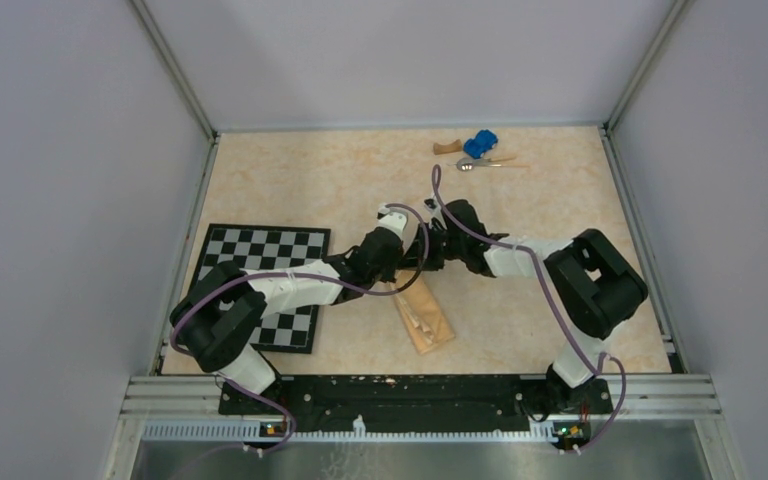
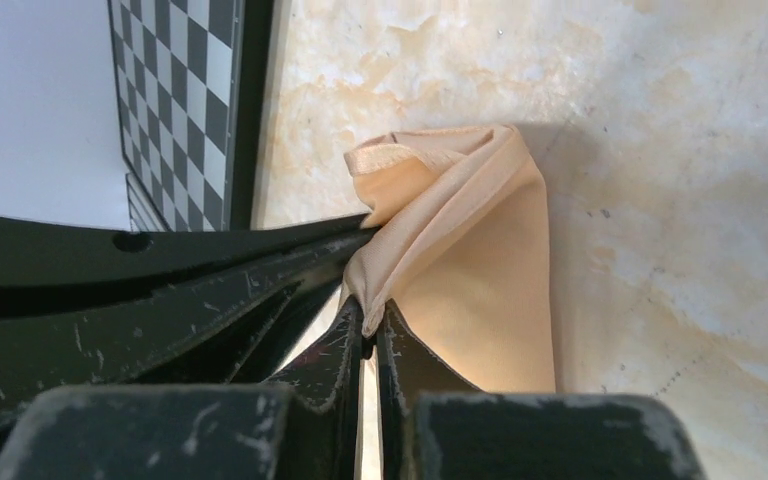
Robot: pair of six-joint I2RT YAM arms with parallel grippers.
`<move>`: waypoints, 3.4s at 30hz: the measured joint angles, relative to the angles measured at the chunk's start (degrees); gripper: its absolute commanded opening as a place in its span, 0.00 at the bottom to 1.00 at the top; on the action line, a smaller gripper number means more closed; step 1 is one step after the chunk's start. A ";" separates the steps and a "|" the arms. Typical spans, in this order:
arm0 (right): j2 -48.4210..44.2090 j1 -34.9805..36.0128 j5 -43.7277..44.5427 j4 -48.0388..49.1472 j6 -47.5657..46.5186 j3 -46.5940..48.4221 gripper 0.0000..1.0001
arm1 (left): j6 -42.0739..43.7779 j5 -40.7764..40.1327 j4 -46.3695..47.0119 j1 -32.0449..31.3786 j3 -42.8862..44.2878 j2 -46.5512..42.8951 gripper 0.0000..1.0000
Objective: Fold the napkin into a case and place the utensils inside
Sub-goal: Grasp the top corner of the smaller rectangle folded napkin from the folded napkin.
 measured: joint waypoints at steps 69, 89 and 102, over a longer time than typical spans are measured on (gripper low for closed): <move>-2.84 -4.55 -5.35 1.99 -0.57 -2.80 0.24 | -6.43 4.70 5.29 1.88 -4.42 -2.03 0.00; 9.27 0.22 -1.90 6.29 2.36 1.62 0.27 | -7.32 5.35 4.22 2.32 -3.23 -0.96 0.00; 2.71 -2.40 -4.72 6.62 1.49 -2.80 0.12 | -7.91 5.79 4.26 2.16 -3.21 -0.96 0.00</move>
